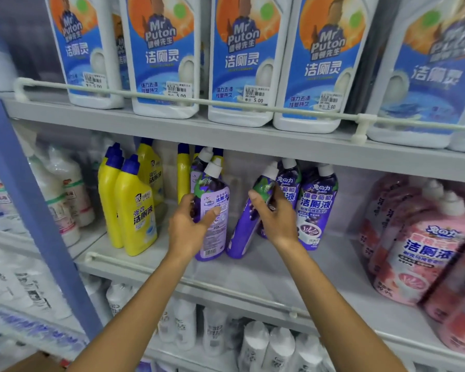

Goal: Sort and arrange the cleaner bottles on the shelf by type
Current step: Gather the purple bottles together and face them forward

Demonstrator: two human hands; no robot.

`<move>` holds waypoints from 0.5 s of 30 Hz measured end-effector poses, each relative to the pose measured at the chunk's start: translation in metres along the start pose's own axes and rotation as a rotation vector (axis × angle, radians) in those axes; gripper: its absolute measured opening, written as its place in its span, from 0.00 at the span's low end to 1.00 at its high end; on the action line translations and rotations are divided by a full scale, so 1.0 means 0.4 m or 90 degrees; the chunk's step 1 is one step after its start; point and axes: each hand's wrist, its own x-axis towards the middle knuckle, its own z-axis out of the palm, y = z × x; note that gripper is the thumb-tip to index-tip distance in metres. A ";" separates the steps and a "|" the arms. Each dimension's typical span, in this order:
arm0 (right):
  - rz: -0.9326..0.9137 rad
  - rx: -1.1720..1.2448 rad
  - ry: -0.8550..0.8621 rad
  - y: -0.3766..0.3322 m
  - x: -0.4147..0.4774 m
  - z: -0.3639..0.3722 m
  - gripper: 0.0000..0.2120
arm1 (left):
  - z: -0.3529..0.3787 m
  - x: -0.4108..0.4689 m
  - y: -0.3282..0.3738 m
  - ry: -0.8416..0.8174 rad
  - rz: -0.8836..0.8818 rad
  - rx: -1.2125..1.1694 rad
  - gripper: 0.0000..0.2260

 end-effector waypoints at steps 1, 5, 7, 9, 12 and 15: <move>0.017 0.011 -0.006 -0.001 -0.015 -0.021 0.16 | 0.002 -0.007 0.003 -0.007 0.001 -0.007 0.18; 0.032 0.031 -0.056 -0.015 -0.071 -0.113 0.13 | 0.039 -0.037 0.029 0.001 0.018 0.011 0.19; 0.039 0.032 -0.093 -0.016 -0.083 -0.155 0.16 | 0.073 -0.051 0.042 0.008 0.035 0.042 0.22; 0.053 0.043 -0.123 -0.017 -0.082 -0.194 0.21 | 0.111 -0.058 0.046 -0.020 0.012 0.049 0.25; 0.069 0.055 -0.153 -0.020 -0.079 -0.248 0.23 | 0.165 -0.065 0.065 -0.067 -0.035 0.015 0.28; 0.088 0.050 -0.143 -0.019 -0.089 -0.253 0.29 | 0.212 -0.070 0.088 -0.096 -0.070 -0.031 0.26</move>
